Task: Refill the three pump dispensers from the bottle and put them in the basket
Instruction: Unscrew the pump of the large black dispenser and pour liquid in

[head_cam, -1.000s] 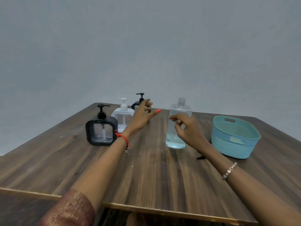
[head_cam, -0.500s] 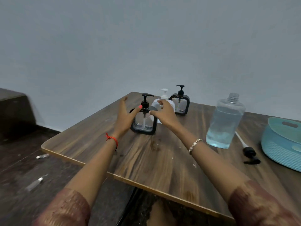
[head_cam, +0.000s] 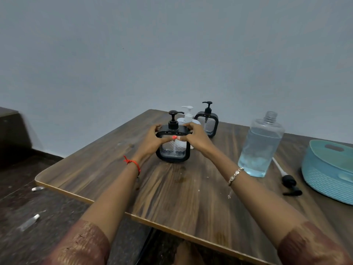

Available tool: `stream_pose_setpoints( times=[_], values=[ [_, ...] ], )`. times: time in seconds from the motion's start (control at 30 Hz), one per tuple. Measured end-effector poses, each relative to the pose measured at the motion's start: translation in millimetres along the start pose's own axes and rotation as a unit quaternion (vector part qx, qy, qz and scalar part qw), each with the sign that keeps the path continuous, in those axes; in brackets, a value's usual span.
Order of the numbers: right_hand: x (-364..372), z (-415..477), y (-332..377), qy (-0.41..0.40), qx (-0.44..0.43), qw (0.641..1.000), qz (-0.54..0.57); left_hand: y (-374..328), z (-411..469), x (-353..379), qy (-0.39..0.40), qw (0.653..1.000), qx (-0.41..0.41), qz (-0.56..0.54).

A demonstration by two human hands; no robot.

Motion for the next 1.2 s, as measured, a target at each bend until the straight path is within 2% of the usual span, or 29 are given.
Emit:
stream_pose_setpoints(
  times=[0.2,0.33,0.43,0.53,0.77,0.9,1.03,1.1,1.2],
  values=[
    [-47.2,-22.0,-3.3,0.021,-0.015,0.999,0.021,-23.4,-6.2,47.7,0.036,0.999,0.019,-0.027],
    [-81.5,-40.2,0.3,-0.045,-0.039,0.998,0.003,-35.8,-18.6,94.0,0.094,0.994,0.033,-0.039],
    [-100.3,-48.6,-10.7,-0.097,-0.03,0.995,0.004,-36.7,-24.5,111.1,0.104,0.993,0.038,-0.027],
    [-109.6,-51.5,-18.4,-0.098,-0.031,0.995,-0.01,-40.3,-33.1,127.1,0.128,0.991,0.035,-0.03],
    [-117.9,-62.2,-17.6,-0.015,-0.077,0.995,0.057,-40.8,-43.2,144.6,0.184,0.981,0.013,-0.067],
    [-106.4,-66.4,-15.9,0.1,-0.097,0.98,0.139,-41.8,-55.6,157.6,0.258,0.96,-0.017,-0.106],
    [-88.7,-74.2,-10.9,0.218,-0.096,0.943,0.231,-39.4,-71.0,173.8,0.335,0.923,-0.06,-0.181],
    [-90.1,-74.3,-9.1,0.222,-0.097,0.93,0.277,-41.0,-71.8,174.6,0.328,0.92,-0.066,-0.207],
    [-100.3,-71.9,-10.2,0.193,-0.094,0.928,0.303,-43.9,-60.1,163.9,0.275,0.944,-0.043,-0.178]
  ],
)
Point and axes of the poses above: each hand's wrist, its own z-axis towards the middle knuckle, its own x-axis out of the palm, y = z × x, the point moved 10 cm from there along z, towards the middle knuckle, and after that the axes turned 12 degrees about -z, right-handed, at the moved point
